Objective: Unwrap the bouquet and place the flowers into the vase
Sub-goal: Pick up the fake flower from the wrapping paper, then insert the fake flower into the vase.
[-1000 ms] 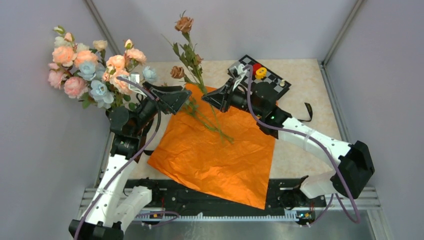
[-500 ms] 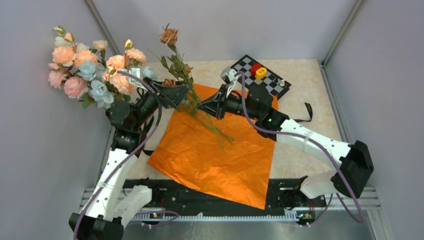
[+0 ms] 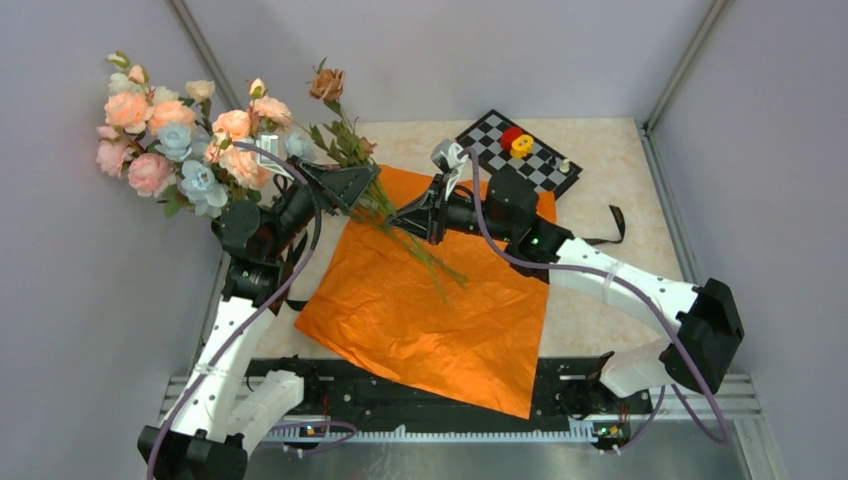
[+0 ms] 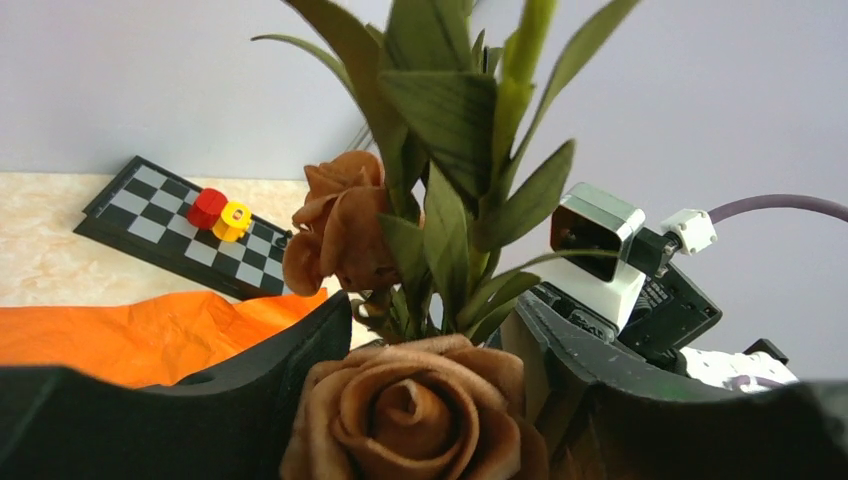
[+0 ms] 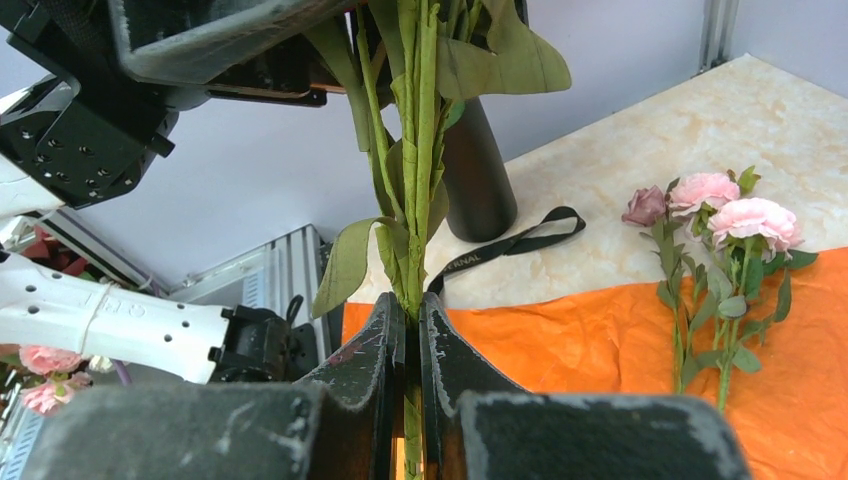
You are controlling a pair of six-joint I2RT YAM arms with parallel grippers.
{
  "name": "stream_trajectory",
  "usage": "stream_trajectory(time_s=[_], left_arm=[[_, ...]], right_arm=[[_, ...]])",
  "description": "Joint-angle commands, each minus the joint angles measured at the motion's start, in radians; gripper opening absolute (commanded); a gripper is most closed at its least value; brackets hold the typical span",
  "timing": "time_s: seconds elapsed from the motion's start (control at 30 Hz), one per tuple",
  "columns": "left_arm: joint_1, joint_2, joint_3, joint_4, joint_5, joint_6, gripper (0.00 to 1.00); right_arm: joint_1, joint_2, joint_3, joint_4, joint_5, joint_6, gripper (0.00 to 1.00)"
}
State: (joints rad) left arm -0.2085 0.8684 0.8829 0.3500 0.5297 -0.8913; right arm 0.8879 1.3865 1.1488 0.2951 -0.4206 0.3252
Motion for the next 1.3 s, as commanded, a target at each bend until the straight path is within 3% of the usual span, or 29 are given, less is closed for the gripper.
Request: stream_trajectory(time_s=[0.0,0.57,0.67,1.0,1.13,1.27], left_arm=[[-0.003,-0.008,0.024,0.033,-0.015,-0.009,0.55],[-0.003,-0.014,0.033,-0.015,-0.033,0.032,0.08],[-0.003,-0.017,0.042,-0.033,-0.036,0.052,0.02],[-0.003,0.0,0.133,-0.169,-0.016,0.187,0.0],[-0.002,0.028,0.24,-0.32,0.025,0.338,0.0],[0.001,0.058,0.356,-0.559,0.007,0.505,0.0]], right_arm=[[0.023,0.012,0.067,0.009,0.005,-0.034,0.0],[0.03,0.013,0.078,-0.02,0.043,-0.049,0.01],[0.03,0.009,0.076,-0.019,0.05,-0.05,0.11],[0.029,-0.033,0.044,-0.034,0.119,-0.067,0.52],[0.03,-0.064,0.025,-0.065,0.192,-0.071,0.65],[0.028,-0.103,0.005,-0.121,0.266,-0.105,0.69]])
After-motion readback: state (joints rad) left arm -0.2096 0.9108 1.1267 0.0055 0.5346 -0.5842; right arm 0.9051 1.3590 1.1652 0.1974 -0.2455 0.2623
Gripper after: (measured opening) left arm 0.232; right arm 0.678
